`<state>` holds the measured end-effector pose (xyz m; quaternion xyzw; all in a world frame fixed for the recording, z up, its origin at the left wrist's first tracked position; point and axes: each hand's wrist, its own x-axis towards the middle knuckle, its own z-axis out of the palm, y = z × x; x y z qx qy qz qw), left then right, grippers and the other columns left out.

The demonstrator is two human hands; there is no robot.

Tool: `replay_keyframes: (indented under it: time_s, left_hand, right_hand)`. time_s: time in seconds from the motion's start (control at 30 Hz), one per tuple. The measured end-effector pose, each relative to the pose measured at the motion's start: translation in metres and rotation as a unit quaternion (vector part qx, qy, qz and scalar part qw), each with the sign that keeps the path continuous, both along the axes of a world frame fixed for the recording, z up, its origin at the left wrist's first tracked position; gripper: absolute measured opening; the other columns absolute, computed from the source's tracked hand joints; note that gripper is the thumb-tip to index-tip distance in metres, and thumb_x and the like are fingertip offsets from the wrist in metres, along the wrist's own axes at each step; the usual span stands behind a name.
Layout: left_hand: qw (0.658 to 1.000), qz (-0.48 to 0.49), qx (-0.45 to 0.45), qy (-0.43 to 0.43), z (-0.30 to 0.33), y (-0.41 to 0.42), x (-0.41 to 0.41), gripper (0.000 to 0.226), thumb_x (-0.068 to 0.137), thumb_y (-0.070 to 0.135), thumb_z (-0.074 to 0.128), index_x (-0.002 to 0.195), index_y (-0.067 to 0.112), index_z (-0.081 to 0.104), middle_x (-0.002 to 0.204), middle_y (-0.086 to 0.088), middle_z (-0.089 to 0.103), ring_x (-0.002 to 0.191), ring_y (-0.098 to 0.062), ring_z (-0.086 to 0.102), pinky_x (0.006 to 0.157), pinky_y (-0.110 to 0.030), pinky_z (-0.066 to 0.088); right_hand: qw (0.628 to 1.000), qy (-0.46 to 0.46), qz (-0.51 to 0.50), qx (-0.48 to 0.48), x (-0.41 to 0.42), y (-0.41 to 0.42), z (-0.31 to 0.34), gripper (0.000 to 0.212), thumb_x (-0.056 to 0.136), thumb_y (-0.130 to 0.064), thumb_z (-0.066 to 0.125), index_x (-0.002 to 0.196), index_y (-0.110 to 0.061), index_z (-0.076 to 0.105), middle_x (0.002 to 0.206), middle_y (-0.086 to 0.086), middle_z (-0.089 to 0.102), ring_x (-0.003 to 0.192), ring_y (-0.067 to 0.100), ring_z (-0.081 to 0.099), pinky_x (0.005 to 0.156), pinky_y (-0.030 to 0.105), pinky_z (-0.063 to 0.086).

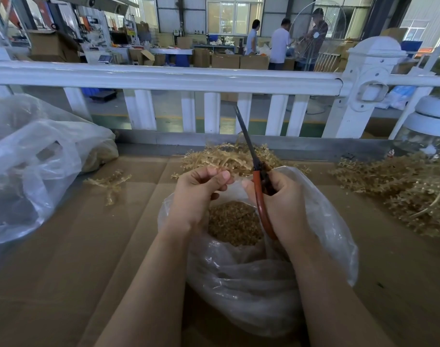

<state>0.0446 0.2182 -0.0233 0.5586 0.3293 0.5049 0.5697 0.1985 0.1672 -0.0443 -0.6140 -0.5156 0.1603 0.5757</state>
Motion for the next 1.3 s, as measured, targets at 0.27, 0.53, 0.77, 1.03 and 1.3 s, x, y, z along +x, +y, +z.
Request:
replay_keyframes:
  time_s: [0.27, 0.53, 0.77, 1.03, 1.3]
  left_hand:
    - [0.996, 0.067, 0.052, 0.016, -0.0002, 0.0018, -0.0019, 0.014, 0.094, 0.008, 0.063, 0.082, 0.001, 0.064, 0.07, 0.004, 0.059, 0.068, -0.007, 0.054, 0.068, -0.022, 0.046]
    - [0.995, 0.068, 0.071, 0.019, 0.0004, 0.0008, -0.0024, 0.02, 0.095, -0.001, 0.054, 0.081, 0.009, 0.064, 0.067, 0.007, 0.057, 0.068, -0.006, 0.053, 0.067, -0.02, 0.045]
    - [0.995, 0.07, 0.063, 0.019, -0.0002, 0.0022, -0.003, 0.022, 0.095, -0.001, 0.054, 0.083, 0.011, 0.067, 0.069, 0.005, 0.058, 0.068, -0.006, 0.053, 0.07, -0.024, 0.044]
    - [0.995, 0.07, 0.07, 0.031, 0.0011, 0.0005, -0.0028, 0.032, 0.096, -0.002, 0.052, 0.082, 0.022, 0.068, 0.072, 0.009, 0.062, 0.073, -0.006, 0.055, 0.072, -0.024, 0.046]
    - [0.991, 0.07, 0.092, 0.06, 0.0003, 0.0018, -0.0035, 0.028, 0.096, -0.002, 0.052, 0.091, 0.021, 0.068, 0.074, 0.018, 0.064, 0.076, -0.004, 0.056, 0.07, -0.017, 0.048]
  right_hand:
    - [0.966, -0.256, -0.042, -0.018, 0.0032, -0.0036, -0.0033, 0.062, 0.072, -0.078, 0.059, 0.106, -0.027, 0.061, 0.099, -0.017, 0.067, 0.087, 0.001, 0.061, 0.073, 0.014, 0.046]
    - [0.951, -0.301, -0.066, -0.008, 0.0036, -0.0028, -0.0045, 0.07, 0.071, -0.084, 0.052, 0.104, -0.022, 0.064, 0.099, -0.012, 0.07, 0.088, 0.007, 0.064, 0.073, 0.019, 0.05]
    - [0.951, -0.302, -0.062, -0.01, 0.003, -0.0045, -0.0031, 0.067, 0.069, -0.084, 0.054, 0.097, -0.024, 0.065, 0.092, -0.014, 0.07, 0.082, 0.004, 0.062, 0.07, 0.015, 0.048]
    - [0.956, -0.291, -0.041, -0.019, 0.001, -0.0085, 0.0006, 0.074, 0.068, -0.087, 0.047, 0.105, -0.026, 0.065, 0.097, -0.017, 0.068, 0.083, -0.002, 0.055, 0.068, 0.003, 0.034]
    - [0.953, -0.297, -0.06, -0.033, 0.0, -0.0077, 0.0019, 0.075, 0.066, -0.091, 0.042, 0.099, -0.028, 0.064, 0.087, -0.021, 0.062, 0.076, -0.002, 0.053, 0.063, 0.005, 0.034]
